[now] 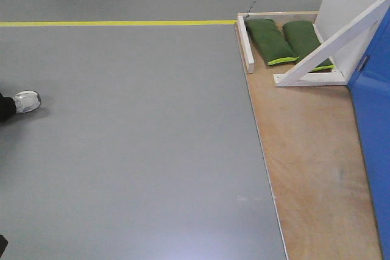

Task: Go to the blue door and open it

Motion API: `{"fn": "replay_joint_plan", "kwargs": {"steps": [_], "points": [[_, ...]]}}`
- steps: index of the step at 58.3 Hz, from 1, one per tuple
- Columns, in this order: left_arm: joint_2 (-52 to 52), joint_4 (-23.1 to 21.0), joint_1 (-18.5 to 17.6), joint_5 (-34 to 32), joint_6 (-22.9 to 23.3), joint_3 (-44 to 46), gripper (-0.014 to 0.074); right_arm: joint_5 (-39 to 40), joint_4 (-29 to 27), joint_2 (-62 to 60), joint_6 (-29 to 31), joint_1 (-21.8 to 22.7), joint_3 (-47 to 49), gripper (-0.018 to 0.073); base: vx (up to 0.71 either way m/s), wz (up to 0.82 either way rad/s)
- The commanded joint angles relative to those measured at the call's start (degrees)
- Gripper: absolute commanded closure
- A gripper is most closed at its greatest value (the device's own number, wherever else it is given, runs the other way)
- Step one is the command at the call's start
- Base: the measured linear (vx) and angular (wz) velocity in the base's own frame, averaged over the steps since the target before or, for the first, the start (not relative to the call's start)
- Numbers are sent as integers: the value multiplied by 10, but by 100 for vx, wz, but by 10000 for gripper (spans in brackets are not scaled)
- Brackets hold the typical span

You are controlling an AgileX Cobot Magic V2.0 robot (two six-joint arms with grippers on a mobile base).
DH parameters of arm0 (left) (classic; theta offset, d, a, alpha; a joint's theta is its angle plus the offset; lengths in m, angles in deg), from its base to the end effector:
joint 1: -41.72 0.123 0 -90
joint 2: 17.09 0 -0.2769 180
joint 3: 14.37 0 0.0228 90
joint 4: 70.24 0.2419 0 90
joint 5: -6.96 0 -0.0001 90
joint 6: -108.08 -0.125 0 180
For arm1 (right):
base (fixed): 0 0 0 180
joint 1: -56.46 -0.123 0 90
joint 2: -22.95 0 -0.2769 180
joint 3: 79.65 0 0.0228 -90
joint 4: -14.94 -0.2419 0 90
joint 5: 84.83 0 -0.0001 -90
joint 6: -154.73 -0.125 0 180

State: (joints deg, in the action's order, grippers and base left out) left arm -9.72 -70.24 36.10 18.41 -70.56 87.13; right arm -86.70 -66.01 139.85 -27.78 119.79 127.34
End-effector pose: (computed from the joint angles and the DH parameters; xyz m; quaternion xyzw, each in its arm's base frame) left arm 0.0886 -0.0087 0.1827 0.0279 0.7503 -0.0402 0.6593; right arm 0.2246 -0.4379 0.3927 0.6755 0.2133 0.1346 0.6929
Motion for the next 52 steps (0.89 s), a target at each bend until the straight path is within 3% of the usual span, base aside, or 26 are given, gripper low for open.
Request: {"fn": "replay_joint_plan", "kwargs": {"steps": [1, 43, 52], "points": [[-8, -3, -1, -50, 2, 14, 524, -9, -1, -33, 5, 1, 17, 561, 0, 0], [-8, -3, -1, -50, 2, 14, 524, -140, -4, -48, 5, 1, 17, 561, 0, 0], [-8, -3, -1, -50, 2, 14, 524, -139, -8, -57, 5, 1, 17, 561, 0, 0]]}}
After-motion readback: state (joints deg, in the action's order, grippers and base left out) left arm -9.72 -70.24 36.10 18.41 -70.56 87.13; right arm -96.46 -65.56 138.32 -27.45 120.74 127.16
